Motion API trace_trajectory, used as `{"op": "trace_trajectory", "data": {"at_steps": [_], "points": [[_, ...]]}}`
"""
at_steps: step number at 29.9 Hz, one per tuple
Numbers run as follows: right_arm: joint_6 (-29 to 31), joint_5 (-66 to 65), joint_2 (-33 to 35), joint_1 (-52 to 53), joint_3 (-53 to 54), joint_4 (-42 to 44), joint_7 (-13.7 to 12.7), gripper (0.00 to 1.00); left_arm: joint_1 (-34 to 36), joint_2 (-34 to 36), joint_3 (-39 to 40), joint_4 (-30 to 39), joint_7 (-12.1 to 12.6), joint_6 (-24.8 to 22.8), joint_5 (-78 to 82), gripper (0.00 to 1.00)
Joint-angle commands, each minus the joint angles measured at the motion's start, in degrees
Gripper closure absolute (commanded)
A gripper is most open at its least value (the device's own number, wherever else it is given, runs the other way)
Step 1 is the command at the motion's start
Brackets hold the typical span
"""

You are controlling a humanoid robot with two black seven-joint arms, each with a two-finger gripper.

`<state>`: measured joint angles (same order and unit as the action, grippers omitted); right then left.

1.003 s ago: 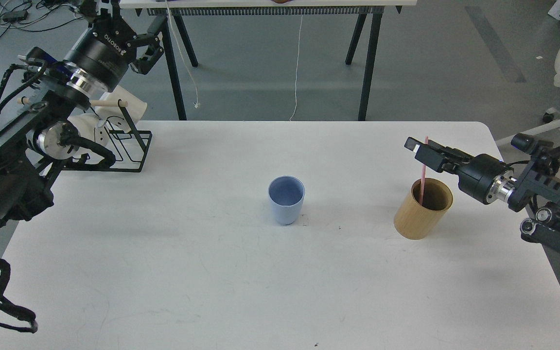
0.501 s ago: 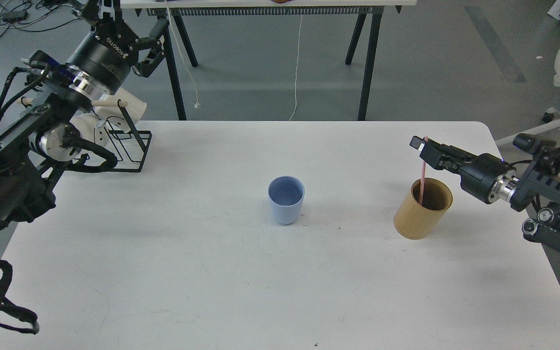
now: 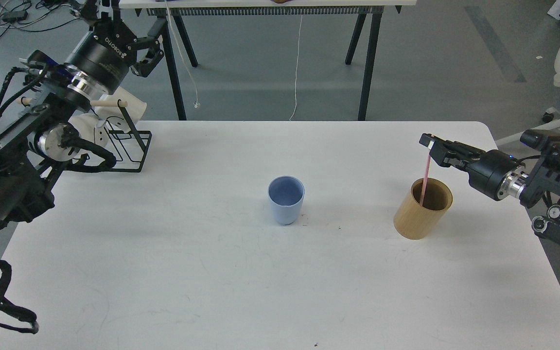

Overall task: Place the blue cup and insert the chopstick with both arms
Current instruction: 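Grasp the pink stick and pull it up out of the tan cup, then carry the pink stick over the blue cup and lower it inside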

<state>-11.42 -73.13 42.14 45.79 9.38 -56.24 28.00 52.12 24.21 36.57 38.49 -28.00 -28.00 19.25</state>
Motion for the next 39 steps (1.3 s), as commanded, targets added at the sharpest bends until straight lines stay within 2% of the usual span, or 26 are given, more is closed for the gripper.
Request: {"op": "trace_trajectory", "data": {"at_steps": [1,12,25,28,33,36,39], "points": [[0.0,-0.2,0.7,0.3,0.1,-0.2,0.0,0.93,0.0,0.0,0.0,0.0,0.0,0.0,0.0,0.03],[0.1,0.0,3.3,3.5,0.5,-2.7,0.0,1.0,-0.1,-0.5,0.0,0.0,0.0,0.0,0.0,0.03],[0.6,0.8,16.0,12.0,1.3,-14.0,0.0,1.0,-1.1,-0.4,-0.1,-0.2,0.0,0.0,0.2,0.03],[1.1,1.0,17.2,15.4,1.6,-15.6,0.0,1.0,-2.7,-0.2,-0.2,-0.7,0.0,0.0,0.4,0.02],[1.1,1.0,13.8,18.7,1.3,-15.3,0.0,1.0,-5.8,0.1,-0.2,-2.5,0.0,0.0,0.4,0.02],[1.2,0.7,4.7,19.1,0.6,-13.4,0.0,1.0,-7.2,0.2,-0.2,-2.8,0.0,0.0,0.5,0.02],[1.2,0.2,-4.3,19.9,-1.6,-7.4,0.0,1.0,-7.7,-0.1,-0.3,-4.2,0.0,0.0,0.4,0.02]]}}
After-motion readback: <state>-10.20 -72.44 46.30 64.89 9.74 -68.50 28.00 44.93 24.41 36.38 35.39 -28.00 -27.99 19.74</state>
